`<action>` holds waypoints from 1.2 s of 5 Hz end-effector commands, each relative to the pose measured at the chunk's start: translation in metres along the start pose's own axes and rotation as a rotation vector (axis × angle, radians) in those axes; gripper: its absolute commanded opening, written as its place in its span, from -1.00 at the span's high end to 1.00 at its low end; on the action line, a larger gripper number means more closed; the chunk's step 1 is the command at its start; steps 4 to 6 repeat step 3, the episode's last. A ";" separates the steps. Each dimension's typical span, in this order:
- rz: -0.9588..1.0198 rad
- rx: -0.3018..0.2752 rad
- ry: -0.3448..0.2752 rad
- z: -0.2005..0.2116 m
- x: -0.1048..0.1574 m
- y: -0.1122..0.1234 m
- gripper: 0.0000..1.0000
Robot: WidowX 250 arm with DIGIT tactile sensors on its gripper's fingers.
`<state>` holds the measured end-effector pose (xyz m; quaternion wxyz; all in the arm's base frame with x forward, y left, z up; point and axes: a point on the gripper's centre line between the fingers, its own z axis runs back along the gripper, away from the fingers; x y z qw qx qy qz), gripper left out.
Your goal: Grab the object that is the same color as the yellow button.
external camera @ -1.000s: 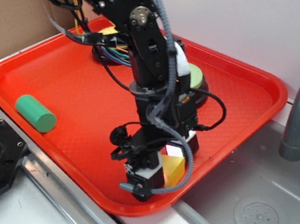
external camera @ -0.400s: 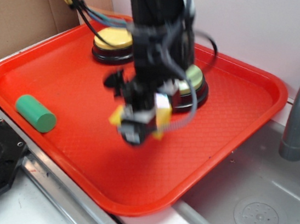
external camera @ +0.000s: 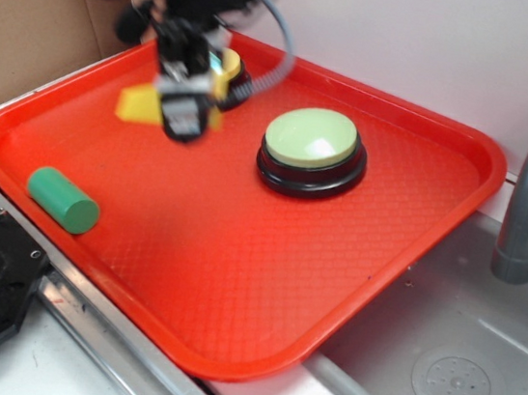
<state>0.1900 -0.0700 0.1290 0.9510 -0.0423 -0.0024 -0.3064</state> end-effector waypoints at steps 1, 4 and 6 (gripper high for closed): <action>0.320 0.065 -0.015 0.040 -0.043 0.016 1.00; 0.438 0.096 0.067 0.033 -0.058 0.029 1.00; 0.438 0.096 0.067 0.033 -0.058 0.029 1.00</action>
